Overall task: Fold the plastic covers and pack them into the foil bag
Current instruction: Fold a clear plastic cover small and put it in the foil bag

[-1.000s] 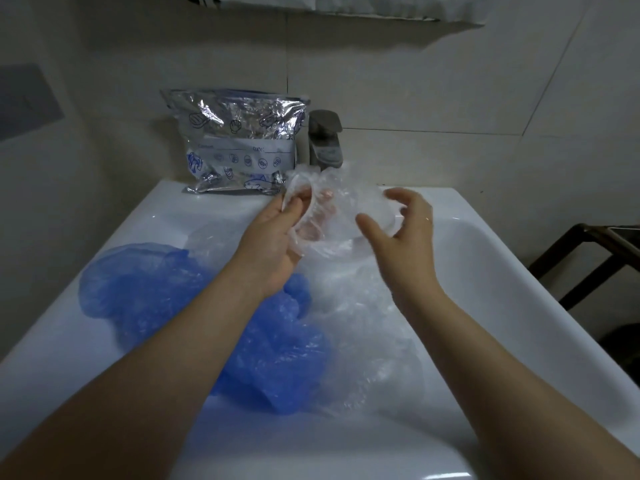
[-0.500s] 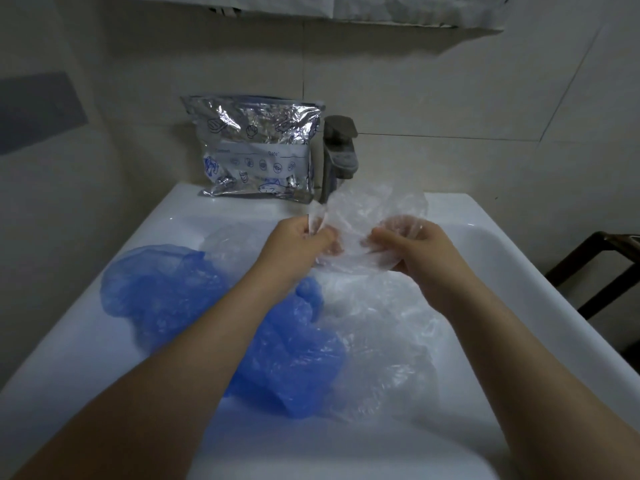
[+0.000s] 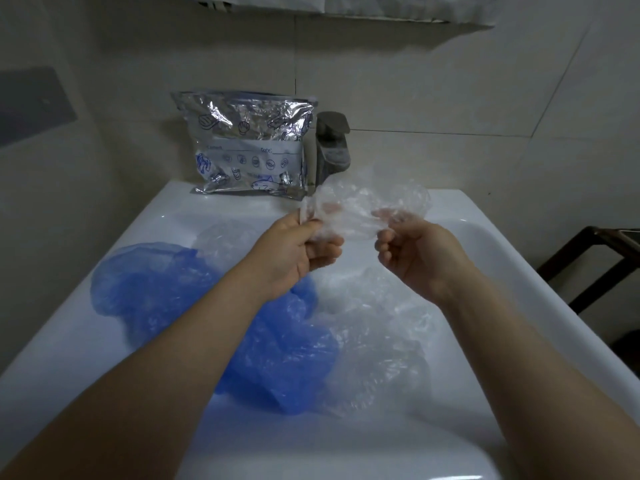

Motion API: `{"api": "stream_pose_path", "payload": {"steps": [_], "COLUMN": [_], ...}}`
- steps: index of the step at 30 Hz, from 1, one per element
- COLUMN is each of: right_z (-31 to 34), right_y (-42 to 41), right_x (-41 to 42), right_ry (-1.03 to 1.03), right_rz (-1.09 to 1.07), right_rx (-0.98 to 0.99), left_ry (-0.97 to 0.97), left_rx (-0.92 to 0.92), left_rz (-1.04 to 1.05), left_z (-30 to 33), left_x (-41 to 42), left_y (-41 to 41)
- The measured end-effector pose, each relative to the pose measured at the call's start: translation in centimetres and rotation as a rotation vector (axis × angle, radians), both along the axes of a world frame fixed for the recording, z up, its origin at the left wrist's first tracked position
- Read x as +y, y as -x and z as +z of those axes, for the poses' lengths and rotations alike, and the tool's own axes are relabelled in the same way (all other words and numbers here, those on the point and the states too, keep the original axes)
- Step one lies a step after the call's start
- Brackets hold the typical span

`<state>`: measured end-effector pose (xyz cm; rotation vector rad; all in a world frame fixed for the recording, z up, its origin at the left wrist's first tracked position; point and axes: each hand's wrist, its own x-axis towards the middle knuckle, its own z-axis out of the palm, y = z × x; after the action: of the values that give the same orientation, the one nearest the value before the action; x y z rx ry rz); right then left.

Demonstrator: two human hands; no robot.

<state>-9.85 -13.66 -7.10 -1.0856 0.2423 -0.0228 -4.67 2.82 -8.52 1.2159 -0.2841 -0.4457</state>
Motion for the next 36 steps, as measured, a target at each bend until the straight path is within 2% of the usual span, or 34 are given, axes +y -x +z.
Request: {"api": "stream_pose_path", "payload": {"steps": [3,6,10,14,16,20,25,29,31,34,36], "right_z": [0.1,0.2,-0.2,-1.2,-1.4,-1.0,-0.7,-0.5,-0.4,-0.7,-1.2], "right_y": [0.1,0.2,0.1,-0.3,-0.4,-0.3,-0.1,-0.2,-0.2,-0.1,0.0], "right_x": [0.1,-0.5,-0.9,-0.7,-0.9,-1.1,-1.6,-2.0,-2.2,-3.2,-4.4], "right_ry": [-0.177,-0.177,0.067,0.396,0.464,0.511,0.466,0.108,-0.004,0.083,0.258], "right_rz": [0.018,0.098,0.172,0.065,-0.002,-0.013,0.057,0.133,0.164,0.268,0.343], "right_rx": [0.000,-0.073,-0.129,-0.068,-0.064,-0.068,-0.087,-0.098,-0.163,-0.315,-0.350], "left_ry": [0.240,0.368,0.080,-0.162,-0.243,-0.223,-0.244,0.005,0.087,0.110,-0.064], "left_rx": [0.119,0.190,0.027,-0.089,-0.128,-0.117,-0.150,-0.001,0.034,-0.007,-0.157], "left_rz": [-0.052,-0.138,-0.018,0.101,0.133,0.099,0.069,-0.006,-0.093,-0.202,-0.205], "left_z": [0.2,0.5,0.0,-0.8,-1.0,-0.3,-0.5,-0.1,0.1,0.2,0.2], "left_x": [-0.1,0.5,0.3,-0.3,-0.4,-0.1,0.0,0.3,0.8,1.6,2.3], "left_y": [0.2,0.2,-0.1,-0.2,-0.4,-0.1,-0.1,-0.4,-0.4,-0.3,-0.5]}}
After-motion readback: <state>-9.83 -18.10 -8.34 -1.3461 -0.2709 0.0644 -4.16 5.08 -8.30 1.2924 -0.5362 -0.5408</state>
